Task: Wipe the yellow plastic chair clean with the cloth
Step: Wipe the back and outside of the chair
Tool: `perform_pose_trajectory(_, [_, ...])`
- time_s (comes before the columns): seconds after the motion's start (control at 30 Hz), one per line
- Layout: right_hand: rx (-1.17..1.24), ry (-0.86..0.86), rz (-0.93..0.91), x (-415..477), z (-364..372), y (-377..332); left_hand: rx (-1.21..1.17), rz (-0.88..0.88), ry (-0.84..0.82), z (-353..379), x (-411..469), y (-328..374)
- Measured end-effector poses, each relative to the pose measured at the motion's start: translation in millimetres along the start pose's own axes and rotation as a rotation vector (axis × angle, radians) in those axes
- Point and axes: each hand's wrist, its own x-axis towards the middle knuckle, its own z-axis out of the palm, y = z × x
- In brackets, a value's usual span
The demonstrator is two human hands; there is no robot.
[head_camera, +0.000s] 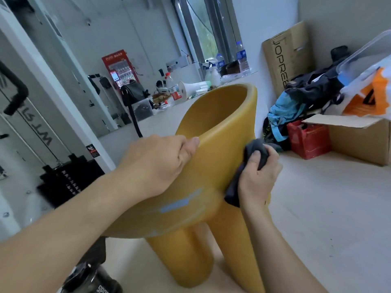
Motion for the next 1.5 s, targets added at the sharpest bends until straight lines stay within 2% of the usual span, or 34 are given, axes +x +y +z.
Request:
perform_pose_trajectory(0.03, [0.002,-0.028,0.094,2,0,-2,0.009,-0.002,0.007,-1,0,6])
perform_pose_trajectory(0.07, [0.038,-0.04,0.077,-3,2,-12,0.018,-0.001,0.015,-1,3,12])
perform_pose_trajectory(0.2, [0.233,-0.044,-0.476,-46,13,-64,-0.035,0.051,-0.05,-3,27,15])
perform_pose_trajectory(0.27, [0.209,-0.053,-0.574,-42,16,-51,-0.104,0.071,-0.091,-2,34,9])
perform_pose_trajectory(0.3, [0.194,-0.03,-0.526,-34,17,-35,-0.121,0.077,-0.095,-1,35,7])
perform_pose_trajectory(0.43, [0.072,0.061,-0.054,-29,12,10,-0.25,0.105,-0.127,-1,32,13])
perform_pose_trajectory(0.5, [0.063,0.035,0.047,-40,14,4,-0.371,0.063,-0.189,-5,34,10])
perform_pose_trajectory(0.57, [0.136,0.016,-0.032,-54,17,-19,-0.516,0.034,-0.266,-8,32,3])
perform_pose_trajectory(0.63, [0.2,0.031,-0.269,-61,15,-36,-0.59,0.064,-0.332,-11,28,-3])
perform_pose_trajectory(0.7, [0.171,0.023,-0.477,-62,15,-22,-0.623,0.066,-0.359,-14,25,-12])
perform_pose_trajectory(0.73, [0.145,0.018,-0.498,-61,15,-6,-0.611,0.069,-0.355,-16,22,-17])
perform_pose_trajectory(0.77, [0.122,0.016,-0.436,-59,14,9,-0.573,0.08,-0.334,-16,19,-21])
perform_pose_trajectory(0.87, [0.086,0.078,-0.08,-63,12,24,-0.463,0.135,-0.22,-13,10,-21])
perform_pose_trajectory(0.93, [0.125,0.082,-0.002,-73,18,7,-0.427,0.178,-0.146,-11,9,-19])
perform_pose_trajectory(0.97, [0.157,0.068,-0.051,-77,20,-7,-0.404,0.202,-0.117,-10,10,-18])
perform_pose_trajectory(1.03, [0.198,0.051,-0.311,-80,19,-32,-0.373,0.248,-0.064,-9,11,-16])
perform_pose_trajectory(1.1, [0.195,0.026,-0.533,-77,18,-31,-0.411,0.266,-0.05,-8,12,-16])
perform_pose_trajectory(1.13, [0.188,0.014,-0.567,-75,18,-18,-0.409,0.267,-0.047,-8,12,-16])
perform_pose_trajectory(1.2, [0.143,0.005,-0.449,-76,15,15,-0.352,0.27,-0.046,-9,10,-16])
perform_pose_trajectory(1.27, [0.061,0.036,-0.212,-87,8,38,-0.331,0.229,-0.069,-8,0,-23])
perform_pose_trajectory(1.37, [0.082,0.036,0.013,-99,15,17,-0.315,0.125,-0.007,-7,-29,-46])
perform_pose_trajectory(1.4, [0.12,0.004,-0.029,-102,18,-1,-0.331,0.086,0.008,-7,-39,-52])
perform_pose_trajectory(1.5, [0.181,-0.108,-0.549,-112,23,-48,-0.28,0.054,0.047,-6,-53,-64])
